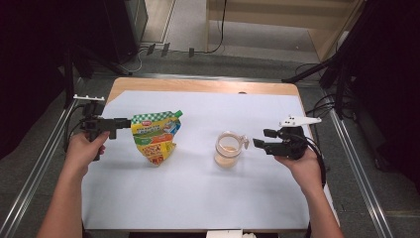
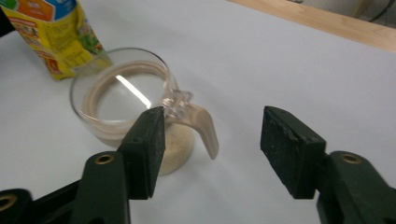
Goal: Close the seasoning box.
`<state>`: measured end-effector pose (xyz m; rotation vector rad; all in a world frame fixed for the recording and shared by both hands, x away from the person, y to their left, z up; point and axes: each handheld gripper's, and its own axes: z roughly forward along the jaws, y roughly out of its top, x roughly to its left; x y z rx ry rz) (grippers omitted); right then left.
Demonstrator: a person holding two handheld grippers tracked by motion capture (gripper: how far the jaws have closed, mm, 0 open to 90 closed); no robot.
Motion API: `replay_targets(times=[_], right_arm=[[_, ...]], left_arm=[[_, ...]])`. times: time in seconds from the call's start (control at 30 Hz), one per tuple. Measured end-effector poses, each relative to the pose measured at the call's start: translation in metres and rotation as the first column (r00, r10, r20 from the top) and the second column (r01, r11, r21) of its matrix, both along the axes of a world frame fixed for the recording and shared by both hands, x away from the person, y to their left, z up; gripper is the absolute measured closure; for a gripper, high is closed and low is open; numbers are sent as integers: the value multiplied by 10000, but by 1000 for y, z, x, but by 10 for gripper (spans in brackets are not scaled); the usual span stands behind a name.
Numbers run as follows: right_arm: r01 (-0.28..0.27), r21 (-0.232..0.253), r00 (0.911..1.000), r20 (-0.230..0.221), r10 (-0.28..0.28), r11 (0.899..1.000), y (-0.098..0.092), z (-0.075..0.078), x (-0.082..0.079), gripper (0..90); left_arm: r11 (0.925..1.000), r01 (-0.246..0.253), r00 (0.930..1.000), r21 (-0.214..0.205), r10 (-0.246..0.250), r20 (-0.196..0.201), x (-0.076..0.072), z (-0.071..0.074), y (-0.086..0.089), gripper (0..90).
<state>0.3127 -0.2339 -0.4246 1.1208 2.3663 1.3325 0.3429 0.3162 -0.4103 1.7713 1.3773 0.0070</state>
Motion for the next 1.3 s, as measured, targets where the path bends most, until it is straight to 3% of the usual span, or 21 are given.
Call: replay_targets(times=[0.17,0.33,0.43,0.53,0.6,0.83,1.1,1.3], right_arm=[[543,-416,9984,181,-536,9977,-10,-13,4,340],[937,3,9955,-99,-937,9956,-24,-23,7,309],[1079,19,9941,-111,-1079,9942,-27,-28,9,297],[1157,-102,9932,-128,-1158,9932,-30,-33,10,276],[760,-100,9966,-307,-762,9971,-30,-36,11,209],[1031,-559,9933,-457,-1057,9931,-29,-46,16,222],[1399,-550,9877,-628,-1433,9886,-32,-50,18,222],[1391,-542,9878,-630,-1424,9888,-32,-50,17,222]], left_arm=[[9999,-27,10000,107,28,-39,0,-1,0,348],[9999,-13,10000,139,14,-96,1,-2,-1,347],[9999,-26,9999,160,28,-111,1,-3,-1,343],[9999,-26,9999,147,28,-113,1,-3,-1,343],[9999,-17,9999,157,18,-120,1,-3,-1,343],[9998,-5,9998,176,8,-184,1,-5,-1,344],[9998,-58,9998,165,62,-211,1,-6,0,344],[9998,-94,9997,157,98,-236,1,-8,1,344]])
